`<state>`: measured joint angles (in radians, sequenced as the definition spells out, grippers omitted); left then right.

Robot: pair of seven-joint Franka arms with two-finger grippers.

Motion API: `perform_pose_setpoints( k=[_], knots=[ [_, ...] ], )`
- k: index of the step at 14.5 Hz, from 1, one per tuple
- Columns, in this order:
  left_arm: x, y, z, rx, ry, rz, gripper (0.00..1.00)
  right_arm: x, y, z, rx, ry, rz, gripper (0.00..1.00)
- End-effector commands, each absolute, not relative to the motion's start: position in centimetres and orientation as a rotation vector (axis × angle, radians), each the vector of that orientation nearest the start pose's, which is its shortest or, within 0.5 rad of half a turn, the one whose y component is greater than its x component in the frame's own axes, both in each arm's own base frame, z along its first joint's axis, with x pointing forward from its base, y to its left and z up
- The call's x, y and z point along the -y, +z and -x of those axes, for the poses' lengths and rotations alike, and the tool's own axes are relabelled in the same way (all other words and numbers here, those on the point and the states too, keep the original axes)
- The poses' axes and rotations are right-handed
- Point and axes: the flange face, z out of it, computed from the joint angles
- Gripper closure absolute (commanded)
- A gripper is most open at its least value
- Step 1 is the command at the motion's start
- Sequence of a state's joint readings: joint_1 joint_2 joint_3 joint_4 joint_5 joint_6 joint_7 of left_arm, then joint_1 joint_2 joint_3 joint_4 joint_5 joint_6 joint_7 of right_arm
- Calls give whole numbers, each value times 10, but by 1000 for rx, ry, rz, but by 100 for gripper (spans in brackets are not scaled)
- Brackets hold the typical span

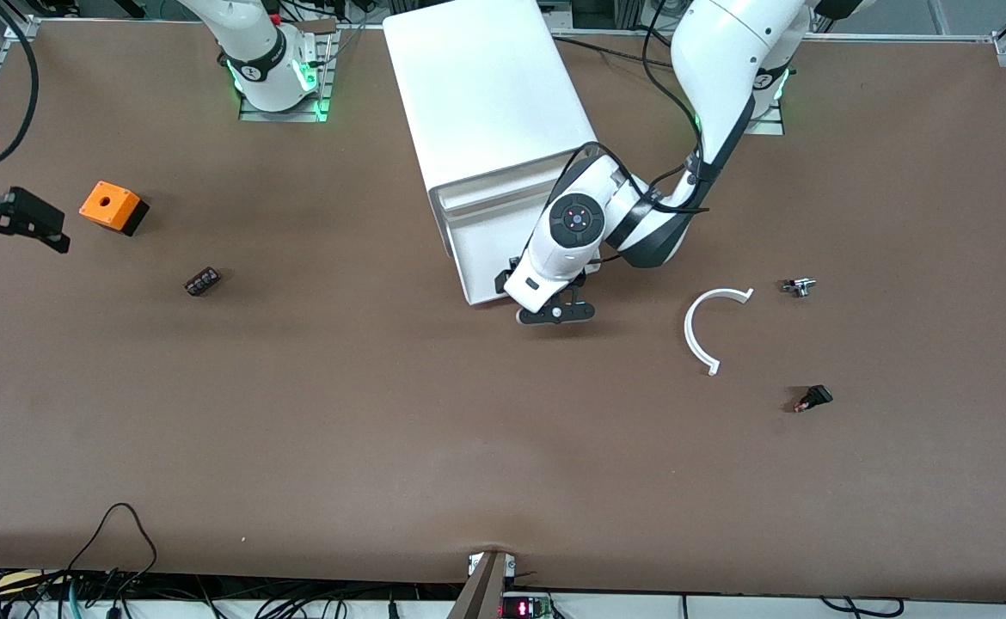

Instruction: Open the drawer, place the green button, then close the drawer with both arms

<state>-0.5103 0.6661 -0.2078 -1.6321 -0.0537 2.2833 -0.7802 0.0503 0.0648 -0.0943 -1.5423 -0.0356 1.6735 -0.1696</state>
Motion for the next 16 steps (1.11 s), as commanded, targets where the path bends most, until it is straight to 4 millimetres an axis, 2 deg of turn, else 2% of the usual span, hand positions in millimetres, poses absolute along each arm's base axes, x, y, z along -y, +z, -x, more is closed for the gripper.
perform_pose_setpoints(
  k=[1, 3, 8, 12, 16],
  knots=[
    [446, 227, -516, 212, 261, 3223, 0, 38, 612, -573, 287, -95, 3162, 0],
    [447, 232, -511, 201, 311, 3206, 0, 51, 617, -583, 373, -117, 3164, 0],
    [445, 238, -510, 296, 473, 3210, 0, 48, 611, -586, 425, -90, 3157, 0],
    [446, 233, -497, 245, 586, 3164, 0, 49, 600, -591, 484, -54, 3150, 0],
    [452, 234, -487, 326, 749, 3170, 0, 50, 608, -578, 478, 11, 3144, 0]
  ],
)
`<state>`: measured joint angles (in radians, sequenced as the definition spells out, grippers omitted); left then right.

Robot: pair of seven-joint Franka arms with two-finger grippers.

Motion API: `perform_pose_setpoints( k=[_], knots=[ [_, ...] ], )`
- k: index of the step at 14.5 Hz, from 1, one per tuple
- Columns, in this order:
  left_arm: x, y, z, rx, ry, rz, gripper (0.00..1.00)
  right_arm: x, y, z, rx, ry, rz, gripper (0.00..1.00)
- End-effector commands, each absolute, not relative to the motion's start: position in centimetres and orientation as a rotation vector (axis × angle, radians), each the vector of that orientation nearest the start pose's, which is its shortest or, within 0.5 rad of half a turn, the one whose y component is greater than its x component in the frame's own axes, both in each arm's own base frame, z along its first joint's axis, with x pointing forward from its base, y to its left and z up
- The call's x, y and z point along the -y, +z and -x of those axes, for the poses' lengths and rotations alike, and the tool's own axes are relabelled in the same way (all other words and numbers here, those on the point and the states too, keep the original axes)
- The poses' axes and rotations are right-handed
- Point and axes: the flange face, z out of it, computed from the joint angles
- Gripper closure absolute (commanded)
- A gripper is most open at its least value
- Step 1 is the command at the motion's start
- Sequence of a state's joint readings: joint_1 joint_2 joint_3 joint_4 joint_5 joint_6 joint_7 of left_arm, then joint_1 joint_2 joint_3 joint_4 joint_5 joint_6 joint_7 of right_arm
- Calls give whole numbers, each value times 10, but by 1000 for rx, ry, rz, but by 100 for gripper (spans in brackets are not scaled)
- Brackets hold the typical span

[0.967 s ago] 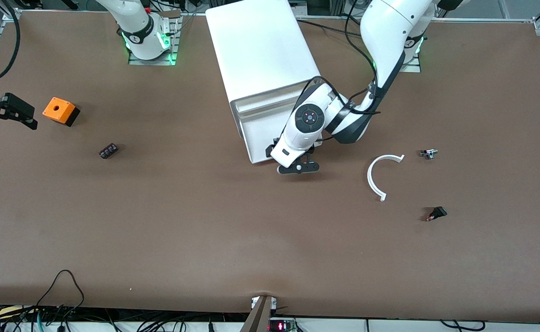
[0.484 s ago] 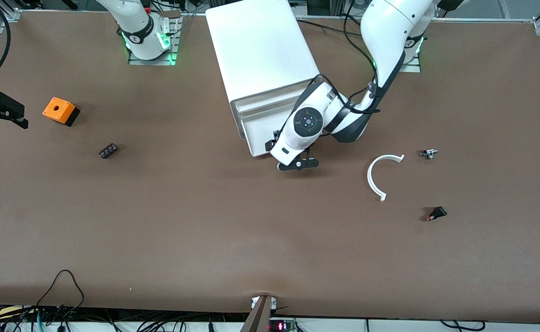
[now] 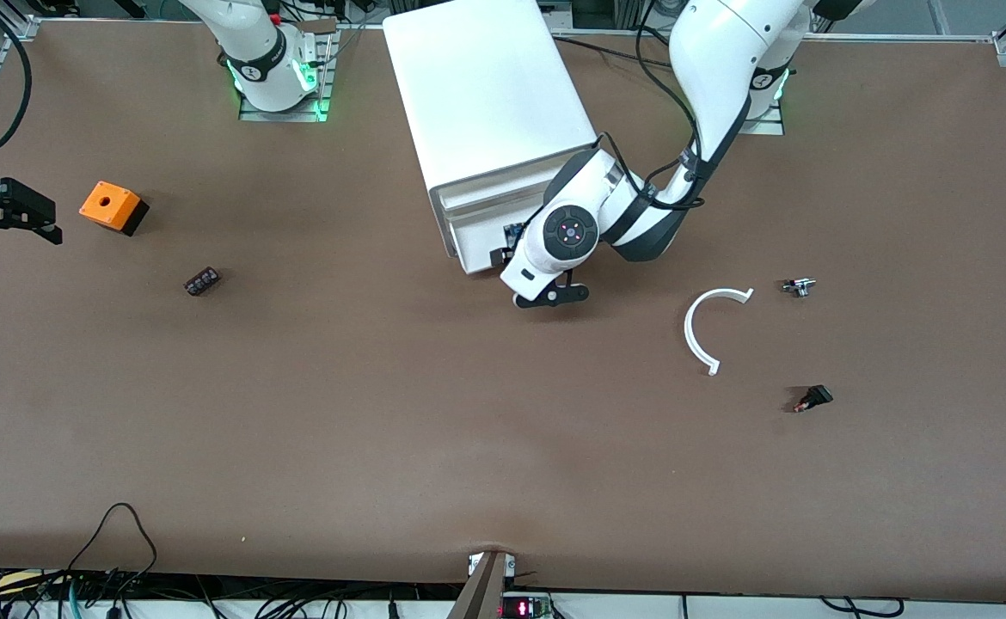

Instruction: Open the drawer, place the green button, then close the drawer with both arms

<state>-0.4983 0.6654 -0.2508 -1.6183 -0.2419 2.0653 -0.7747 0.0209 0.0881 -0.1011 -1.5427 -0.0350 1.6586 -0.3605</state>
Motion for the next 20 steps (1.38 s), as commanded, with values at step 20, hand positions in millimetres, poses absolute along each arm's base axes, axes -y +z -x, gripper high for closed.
perform_pose_setpoints(
  k=[20],
  knots=[
    [333, 352, -604, 296, 614, 3208, 0, 56, 596, -549, 456, 23, 3122, 0]
  ],
)
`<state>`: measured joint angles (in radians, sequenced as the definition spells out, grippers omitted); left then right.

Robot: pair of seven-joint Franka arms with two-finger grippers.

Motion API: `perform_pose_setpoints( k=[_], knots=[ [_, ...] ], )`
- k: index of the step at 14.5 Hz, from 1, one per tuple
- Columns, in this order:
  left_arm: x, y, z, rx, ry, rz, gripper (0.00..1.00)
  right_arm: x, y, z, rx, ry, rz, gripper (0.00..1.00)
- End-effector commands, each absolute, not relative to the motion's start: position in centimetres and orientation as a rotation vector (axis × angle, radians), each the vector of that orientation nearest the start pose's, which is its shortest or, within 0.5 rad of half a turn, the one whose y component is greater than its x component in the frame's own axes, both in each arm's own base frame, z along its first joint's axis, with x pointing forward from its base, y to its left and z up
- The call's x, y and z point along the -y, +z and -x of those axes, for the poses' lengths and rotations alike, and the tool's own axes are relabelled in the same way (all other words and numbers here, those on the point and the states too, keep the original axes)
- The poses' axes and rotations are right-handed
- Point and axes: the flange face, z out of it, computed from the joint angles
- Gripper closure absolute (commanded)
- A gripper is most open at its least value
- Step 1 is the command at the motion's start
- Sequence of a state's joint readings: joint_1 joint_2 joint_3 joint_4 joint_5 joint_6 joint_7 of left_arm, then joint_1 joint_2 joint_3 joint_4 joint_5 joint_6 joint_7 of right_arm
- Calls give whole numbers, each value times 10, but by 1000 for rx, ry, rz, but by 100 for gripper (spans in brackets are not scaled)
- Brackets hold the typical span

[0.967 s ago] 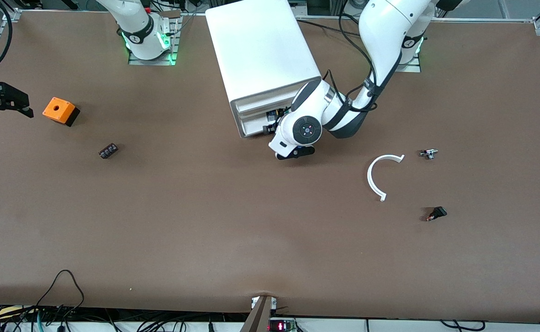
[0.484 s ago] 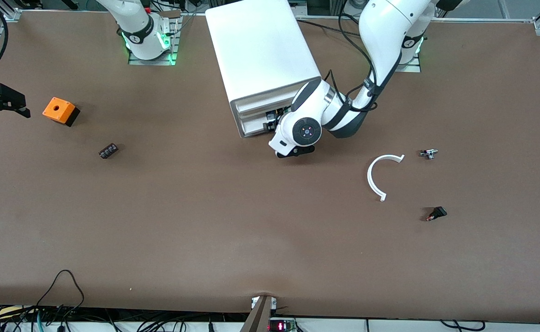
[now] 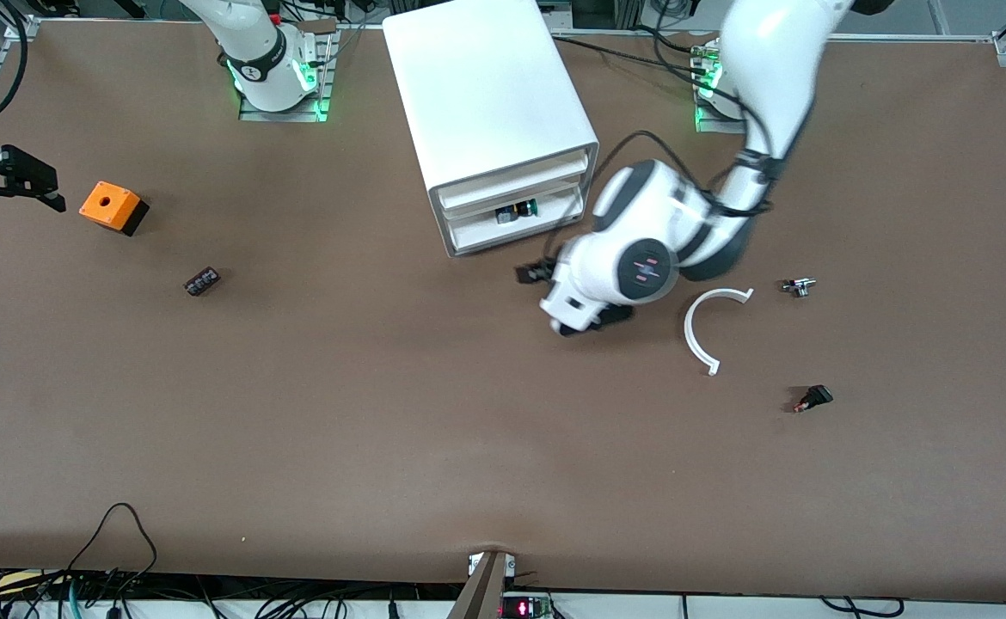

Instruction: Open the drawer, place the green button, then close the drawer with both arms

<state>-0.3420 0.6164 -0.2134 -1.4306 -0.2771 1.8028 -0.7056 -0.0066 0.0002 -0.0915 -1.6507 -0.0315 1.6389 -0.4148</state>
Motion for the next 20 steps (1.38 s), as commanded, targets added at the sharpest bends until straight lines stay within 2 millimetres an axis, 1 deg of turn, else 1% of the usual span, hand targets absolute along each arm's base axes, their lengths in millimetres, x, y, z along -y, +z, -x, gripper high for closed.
perform_pose_setpoints(
  k=[1, 2, 3, 4, 7, 8, 9, 10, 12, 13, 14, 15, 16, 17, 18, 19, 20],
  knots=[
    [314, 357, -613, 212, 585, 3205, 0, 57, 595, -549, 479, 26, 3119, 0],
    [293, 362, -622, 130, 542, 3203, 0, 57, 591, -550, 491, 40, 3115, 0],
    [274, 367, -630, 49, 486, 3186, 0, 53, 590, -551, 516, 43, 3113, 0],
    [252, 376, -639, -16, 419, 3161, 0, 46, 590, -552, 527, 40, 3110, 0],
    [201, 417, -654, -190, 246, 3095, 0, 47, 593, -551, 530, 31, 3111, 0],
    [188, 432, -656, -252, 203, 3081, 0, 47, 594, -551, 533, 29, 3112, 0],
    [179, 453, -656, -309, 152, 3068, 0, 47, 593, -552, 533, 31, 3112, 0],
    [169, 478, -652, -346, 98, 3056, 0, 47, 592, -552, 530, 34, 3112, 0],
    [145, 511, -648, -309, 48, 3059, 0, 48, 596, -553, 525, 19, 3114, 0],
    [132, 526, -643, -269, 19, 3062, 0, 49, 596, -553, 530, 19, 3113, 0],
    [113, 544, -641, -216, -24, 3060, 0, 50, 595, -553, 525, 22, 3114, 0],
    [104, 560, -629, -195, -47, 3055, 0, 50, 595, -553, 521, 22, 3115, 0],
    [92, 567, -611, -168, -47, 3053, 0, 50, 595, -554, 511, 19, 3117, 0],
    [72, 574, -592, -110, -37, 3094, 0, 50, 595, -554, 509, 19, 3117, 0],
    [62, 581, -575, -80, -36, 3129, 0, 50, 595, -554, 508, 19, 3116, 0],
    [51, 586, -562, -51, -42, 3129, 0, 49, 595, -554, 511, 19, 3117, 0],
    [45, 592, -551, -28, -47, 3129, 0, 49, 595, -554, 515, 19, 3115, 0]
  ],
)
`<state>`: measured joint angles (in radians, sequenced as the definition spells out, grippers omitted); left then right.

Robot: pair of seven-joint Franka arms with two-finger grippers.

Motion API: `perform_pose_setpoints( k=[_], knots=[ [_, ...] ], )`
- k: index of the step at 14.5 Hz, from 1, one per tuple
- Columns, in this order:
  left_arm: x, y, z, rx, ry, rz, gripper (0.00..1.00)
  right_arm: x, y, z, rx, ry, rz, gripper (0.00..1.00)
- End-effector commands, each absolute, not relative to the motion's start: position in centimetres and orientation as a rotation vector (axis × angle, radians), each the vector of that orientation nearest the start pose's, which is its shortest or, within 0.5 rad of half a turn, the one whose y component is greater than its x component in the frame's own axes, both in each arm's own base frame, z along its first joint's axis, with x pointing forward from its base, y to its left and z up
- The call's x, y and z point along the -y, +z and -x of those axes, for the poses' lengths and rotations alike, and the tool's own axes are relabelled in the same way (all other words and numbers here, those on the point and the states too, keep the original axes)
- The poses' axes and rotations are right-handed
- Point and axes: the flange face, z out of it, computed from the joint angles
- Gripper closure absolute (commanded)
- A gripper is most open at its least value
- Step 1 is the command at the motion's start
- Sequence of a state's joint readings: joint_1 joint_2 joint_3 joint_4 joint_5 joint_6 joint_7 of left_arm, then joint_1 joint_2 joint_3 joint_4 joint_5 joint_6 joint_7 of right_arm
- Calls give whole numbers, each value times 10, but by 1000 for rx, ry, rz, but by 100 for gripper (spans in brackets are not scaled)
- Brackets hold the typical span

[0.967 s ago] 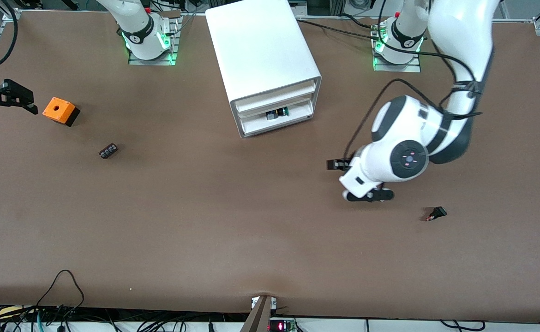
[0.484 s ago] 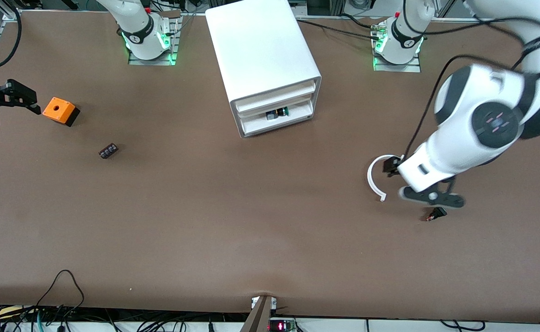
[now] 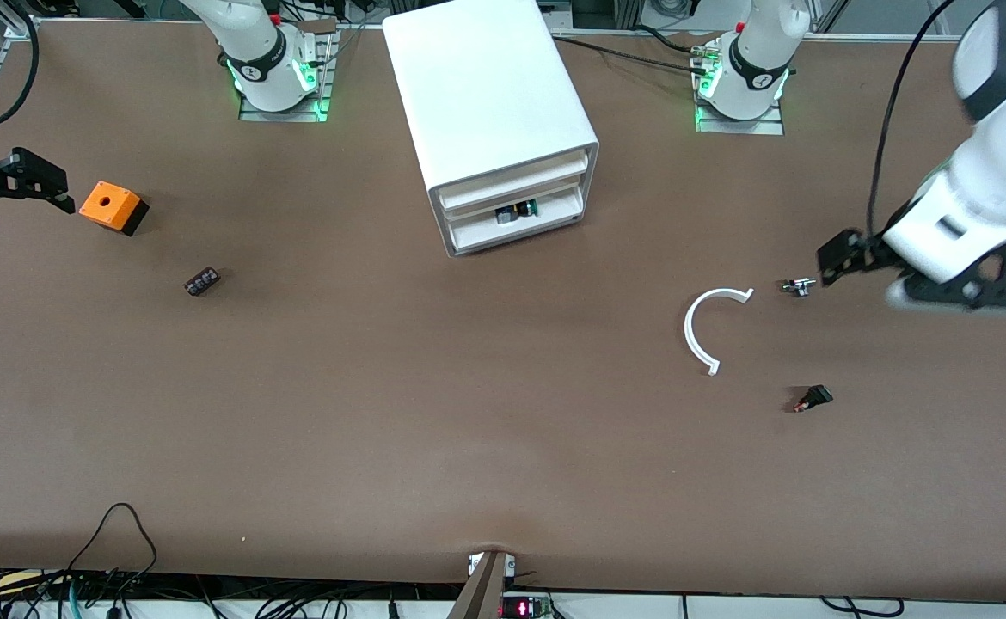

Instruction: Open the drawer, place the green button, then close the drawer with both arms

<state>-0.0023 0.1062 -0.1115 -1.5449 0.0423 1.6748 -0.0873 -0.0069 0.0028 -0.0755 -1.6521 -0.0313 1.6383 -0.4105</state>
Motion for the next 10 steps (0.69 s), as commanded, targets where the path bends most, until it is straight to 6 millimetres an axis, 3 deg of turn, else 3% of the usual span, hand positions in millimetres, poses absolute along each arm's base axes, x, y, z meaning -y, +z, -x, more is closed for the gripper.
perform_pose_setpoints(
  k=[1, 2, 3, 5, 10],
  knots=[
    [31, 594, -542, -6, -44, 3133, 0, 49, 595, -554, 520, 19, 3114, 0],
    [18, 598, -533, -25, -41, 3163, 0, 49, 594, -555, 521, 24, 3115, 0],
    [4, 588, -529, -54, -23, 3217, 0, 49, 593, -555, 520, 26, 3113, 0],
    [3, 577, -535, -131, -6, 3185, 0, 50, 593, -555, 521, 26, 3114, 0],
    [10, 581, -552, -185, -11, 3122, 0, 52, 590, -557, 516, 34, 3114, 0]
  ],
)
